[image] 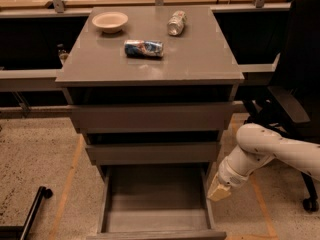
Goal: Close bottom drawer
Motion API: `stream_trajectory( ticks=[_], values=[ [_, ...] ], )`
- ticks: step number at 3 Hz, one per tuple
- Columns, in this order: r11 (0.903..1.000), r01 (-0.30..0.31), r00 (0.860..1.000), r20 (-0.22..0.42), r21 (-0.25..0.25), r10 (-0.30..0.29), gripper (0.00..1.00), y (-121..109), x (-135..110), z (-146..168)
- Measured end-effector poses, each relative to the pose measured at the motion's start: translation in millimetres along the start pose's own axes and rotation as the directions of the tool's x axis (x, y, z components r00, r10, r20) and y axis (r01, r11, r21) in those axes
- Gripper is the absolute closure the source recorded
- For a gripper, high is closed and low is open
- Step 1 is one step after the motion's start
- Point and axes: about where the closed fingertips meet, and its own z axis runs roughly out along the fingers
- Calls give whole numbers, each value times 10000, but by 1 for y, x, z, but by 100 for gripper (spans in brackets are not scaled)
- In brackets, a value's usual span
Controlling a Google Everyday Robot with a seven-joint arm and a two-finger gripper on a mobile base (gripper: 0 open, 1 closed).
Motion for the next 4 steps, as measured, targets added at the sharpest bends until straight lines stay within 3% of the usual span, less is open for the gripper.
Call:
stream_trajectory(
  ticks=[1, 3, 4],
  values=[
    [9992, 394, 9987, 312, 29, -395, 100, -8, -8, 29],
    [9898, 1352, 9903, 251, 442, -1364, 100, -19, -17, 79],
    [9893, 1378, 9900, 240, 471, -1390, 100, -20, -17, 81]
  ],
)
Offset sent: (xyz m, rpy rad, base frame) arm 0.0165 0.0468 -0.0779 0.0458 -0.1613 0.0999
